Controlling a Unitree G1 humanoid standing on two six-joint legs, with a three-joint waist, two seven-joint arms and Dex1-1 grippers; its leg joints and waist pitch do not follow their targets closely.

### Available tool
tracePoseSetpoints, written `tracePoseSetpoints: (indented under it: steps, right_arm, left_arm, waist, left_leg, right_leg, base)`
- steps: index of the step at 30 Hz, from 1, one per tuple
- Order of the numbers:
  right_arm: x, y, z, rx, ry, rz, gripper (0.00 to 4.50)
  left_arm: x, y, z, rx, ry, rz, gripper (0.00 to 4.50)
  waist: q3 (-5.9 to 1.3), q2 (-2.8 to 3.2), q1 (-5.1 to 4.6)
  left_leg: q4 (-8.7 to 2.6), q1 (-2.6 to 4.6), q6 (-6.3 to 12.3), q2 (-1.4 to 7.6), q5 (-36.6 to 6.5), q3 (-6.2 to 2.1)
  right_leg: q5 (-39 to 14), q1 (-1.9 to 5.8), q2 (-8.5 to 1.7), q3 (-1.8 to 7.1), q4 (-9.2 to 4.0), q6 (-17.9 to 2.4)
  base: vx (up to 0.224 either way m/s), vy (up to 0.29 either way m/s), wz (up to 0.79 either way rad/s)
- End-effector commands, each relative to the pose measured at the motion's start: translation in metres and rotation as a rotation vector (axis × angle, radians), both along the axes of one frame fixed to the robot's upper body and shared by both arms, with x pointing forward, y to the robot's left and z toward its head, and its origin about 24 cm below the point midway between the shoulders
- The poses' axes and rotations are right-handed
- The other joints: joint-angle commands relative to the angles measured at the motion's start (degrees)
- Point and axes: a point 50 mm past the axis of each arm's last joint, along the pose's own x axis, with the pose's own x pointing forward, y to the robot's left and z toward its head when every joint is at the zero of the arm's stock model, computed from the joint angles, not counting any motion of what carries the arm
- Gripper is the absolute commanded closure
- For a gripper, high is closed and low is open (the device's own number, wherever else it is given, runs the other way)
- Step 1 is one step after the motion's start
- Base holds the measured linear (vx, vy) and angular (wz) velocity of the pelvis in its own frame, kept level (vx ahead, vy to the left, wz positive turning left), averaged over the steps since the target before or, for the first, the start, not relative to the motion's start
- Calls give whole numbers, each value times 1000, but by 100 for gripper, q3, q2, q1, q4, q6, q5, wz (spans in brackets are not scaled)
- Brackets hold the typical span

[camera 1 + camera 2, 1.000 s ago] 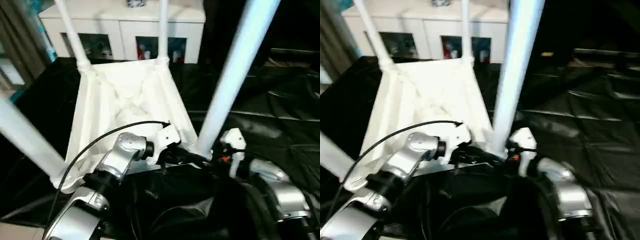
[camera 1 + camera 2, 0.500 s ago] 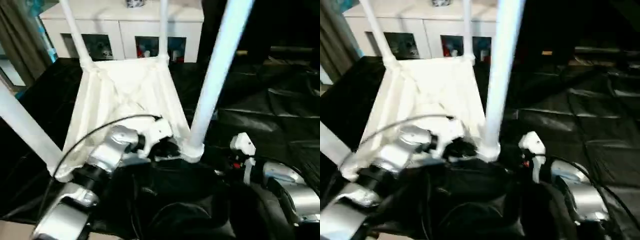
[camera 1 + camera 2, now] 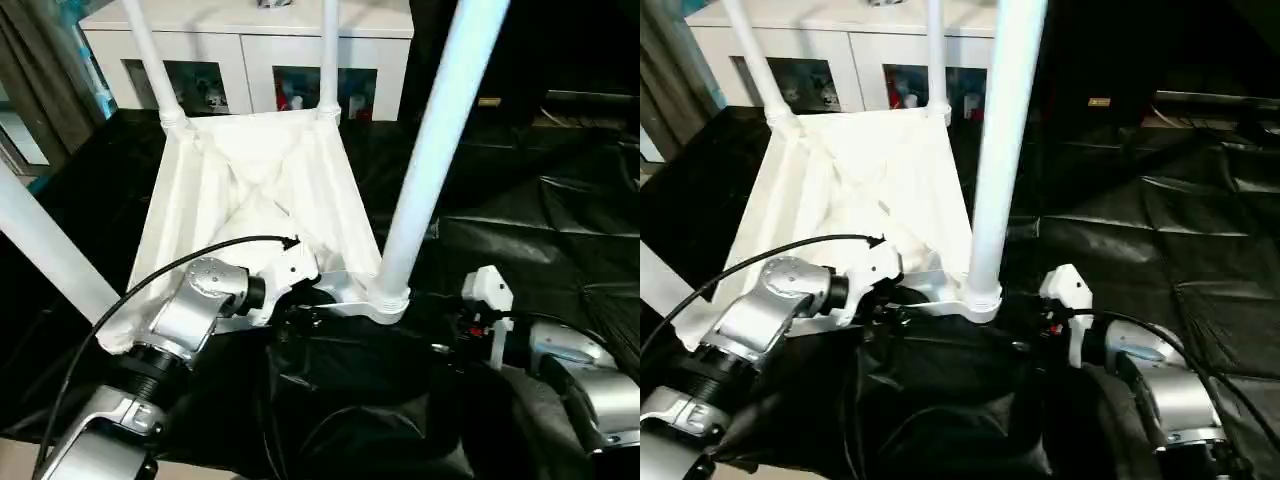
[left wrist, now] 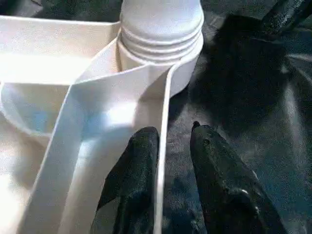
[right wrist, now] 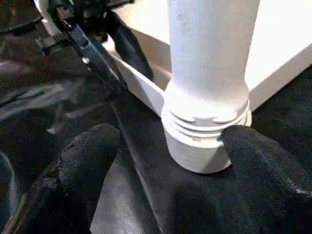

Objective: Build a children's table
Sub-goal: Rotate leg to tighten

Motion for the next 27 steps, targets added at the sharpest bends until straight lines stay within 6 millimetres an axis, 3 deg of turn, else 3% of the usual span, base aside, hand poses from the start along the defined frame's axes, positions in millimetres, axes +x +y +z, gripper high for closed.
tracePoseSetpoints:
  steps: [1, 3, 6, 7, 8, 10, 15, 17, 19, 20, 23, 24, 25, 27]
  right_arm:
    - [9, 8, 14, 52, -48, 36, 61]
    - [11, 10, 16, 80, -44, 39, 61]
    - [11, 8, 13, 59, -44, 36, 61]
    - [11, 8, 13, 58, -45, 33, 61]
    - [11, 7, 14, 58, -47, 31, 61]
    - [11, 6, 15, 56, -50, 30, 61]
    - [11, 3, 17, 45, -55, 35, 61]
    - [13, -1, 18, 38, -60, 29, 61]
    - [14, -2, 19, 35, -64, 26, 61]
    - [14, -3, 19, 31, -67, 23, 61]
    - [14, -2, 19, 30, -68, 21, 61]
    - [14, -1, 19, 33, -71, 20, 61]
    - [14, -1, 19, 33, -71, 20, 61]
    - [14, -1, 20, 33, -75, 18, 61]
  left_arm:
    - [7, 3, 5, 13, -32, 3, 318]
    - [14, 3, 7, 14, -84, 18, 318]
    - [17, 1, 9, 23, -106, 8, 318]
    - [17, 1, 9, 24, -101, -3, 318]
    - [18, 0, 11, 26, -94, -19, 318]
    - [19, 1, 12, 27, -75, -42, 318]
    - [19, 7, 11, 56, -64, -76, 318]
    - [21, 10, 11, 69, -65, -90, 318]
    - [22, 12, 10, 79, -66, -105, 318]
    - [22, 14, 10, 82, -59, -118, 318]
    - [21, 15, 9, 79, -49, -131, 318]
    - [22, 15, 9, 76, -40, -132, 345]
    - [22, 15, 9, 76, -40, -132, 345]
    - [23, 15, 8, 75, -36, -128, 366]
  waist:
    - [-369, -147, 60]
    - [-352, -136, 71]
    - [-358, -125, 130]
    - [-365, -130, 134]
    - [-375, -87, 139]
    - [-385, -119, 157]
    - [-408, -99, 194]
    - [-409, -41, 201]
    - [-416, -70, 209]
    - [-412, -37, 217]
    - [-423, -40, 216]
    - [-419, -7, 209]
    - [-419, -19, 206]
    - [-422, 69, 209]
  left_leg:
    - [-424, 88, 541, 310, -893, -143]
    - [-424, 105, 441, 301, -1083, -143]
    - [-431, 118, 334, 311, -1042, -143]
    - [-431, 108, 332, 311, -998, -145]
    - [-424, 117, 321, 306, -947, -139]
    - [-416, 98, 367, 306, -820, -143]
    - [-385, 100, 474, 302, -660, -138]
    - [-379, 106, 474, 296, -668, -134]
    - [-380, 115, 451, 301, -712, -130]
    - [-383, 109, 440, 302, -738, -135]
    - [-381, 115, 402, 308, -769, -132]
    - [-386, 120, 383, 312, -818, -131]
    - [-384, 115, 377, 308, -825, -131]
    - [-381, 127, 336, 306, -888, -137]
  right_leg:
    - [-1047, 264, -340, 174, -318, -1515]
    - [-1354, 240, -344, 183, -353, -1413]
    - [-1288, 237, -348, 194, -345, -1371]
    - [-1226, 251, -348, 193, -328, -1368]
    - [-1099, 243, -334, 191, -322, -1381]
    - [-857, 264, -336, 188, -284, -1442]
    - [-585, 273, -331, 177, -248, -1531]
    - [-560, 264, -318, 172, -247, -1548]
    - [-528, 274, -319, 173, -240, -1562]
    - [-551, 272, -323, 168, -248, -1565]
    - [-431, 279, -320, 166, -231, -1618]
    - [-432, 276, -319, 166, -242, -1637]
    - [-423, 279, -317, 165, -237, -1644]
    - [-436, 277, -320, 165, -233, -1666]
  base:
    - [0, 0, 0]
    - [0, 0, 0]
    - [0, 0, 0]
    - [0, 0, 0]
    - [0, 0, 0]
    - [0, 0, 0]
    - [0, 0, 0]
    - [0, 0, 0]
    - [0, 0, 0]
    - [0, 0, 0]
    - [0, 0, 0]
    - [0, 0, 0]
    - [0, 0, 0]
    - [0, 0, 0]
